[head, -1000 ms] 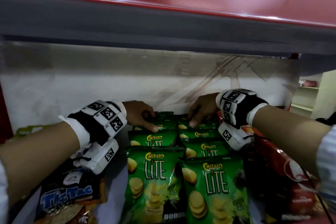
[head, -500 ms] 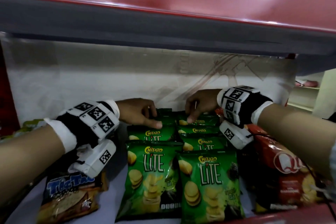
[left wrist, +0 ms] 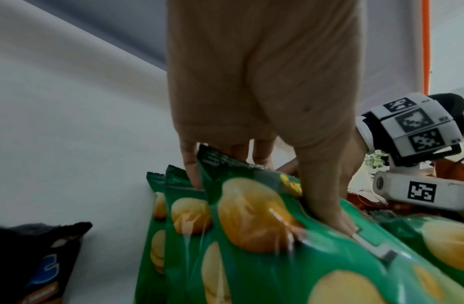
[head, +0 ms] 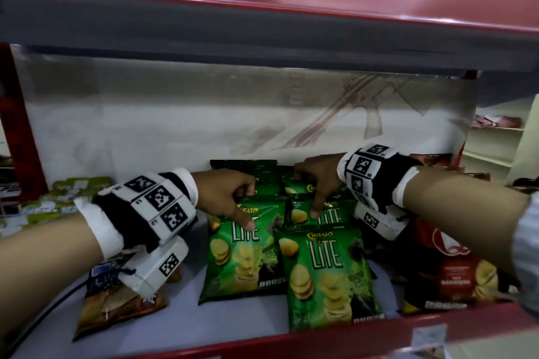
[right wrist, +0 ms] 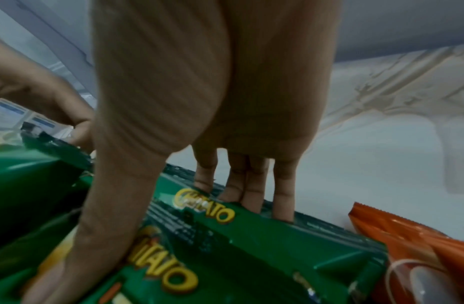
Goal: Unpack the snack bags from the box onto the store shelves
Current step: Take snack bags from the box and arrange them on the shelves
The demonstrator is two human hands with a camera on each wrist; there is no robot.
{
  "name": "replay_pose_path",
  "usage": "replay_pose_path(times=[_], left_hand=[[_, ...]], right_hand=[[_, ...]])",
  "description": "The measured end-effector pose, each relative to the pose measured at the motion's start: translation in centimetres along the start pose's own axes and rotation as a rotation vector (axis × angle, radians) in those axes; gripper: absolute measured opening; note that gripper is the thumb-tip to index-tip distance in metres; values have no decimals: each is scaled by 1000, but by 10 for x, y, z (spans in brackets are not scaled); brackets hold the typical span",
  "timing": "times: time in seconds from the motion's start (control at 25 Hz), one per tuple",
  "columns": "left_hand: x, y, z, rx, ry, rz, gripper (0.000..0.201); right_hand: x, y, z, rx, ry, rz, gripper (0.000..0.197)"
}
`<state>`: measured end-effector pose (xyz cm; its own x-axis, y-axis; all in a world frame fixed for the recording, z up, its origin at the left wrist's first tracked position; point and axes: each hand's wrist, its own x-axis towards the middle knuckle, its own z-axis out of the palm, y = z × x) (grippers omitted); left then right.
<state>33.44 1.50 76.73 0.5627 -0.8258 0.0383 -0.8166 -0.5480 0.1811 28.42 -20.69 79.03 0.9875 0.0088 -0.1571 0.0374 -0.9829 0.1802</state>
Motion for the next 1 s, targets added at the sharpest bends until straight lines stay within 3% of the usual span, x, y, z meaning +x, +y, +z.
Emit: replay_pose_path(times=[0.08,0.2,0.28,0.36,0.44,0.52,0.68,0.84,0.92,1.0], left_hand=[[-4,1,2,-9,-3,-1,48],[-7,0,-1,-12,-14,-36,52],[-12,-1,-2,-31,-26,-61,58],[-16,-2,1,-19,-30,-76,63],[-18,-1,5,-2,-7,-96,67],[-21,0,7,-53,9,-116,65],[-29,0,-5,-130,-19,-140,49],[-45,-1,-21,-189,-32,-96,104],[-53,-4,-21,-217,-116,-44,113],[-61,-10,-16,-190,-216,-37,110]], right_hand=[[-8,-2,-9,31,12,11,85],[-34,-8,-41,147,127,32,65],[-55,-15,-48,185,126,-17,56],[-76,-31,-32,154,-23,-54,67],[-88,-45,-2,-54,-127,-73,81],[-93,-53,16,-167,-99,-92,81],[-102,-53,-2,42,46,-149,75],[-93,-80,-8,217,191,-252,66],[-81,-102,5,262,227,-280,67],[-70,-117,19,281,259,-297,70]])
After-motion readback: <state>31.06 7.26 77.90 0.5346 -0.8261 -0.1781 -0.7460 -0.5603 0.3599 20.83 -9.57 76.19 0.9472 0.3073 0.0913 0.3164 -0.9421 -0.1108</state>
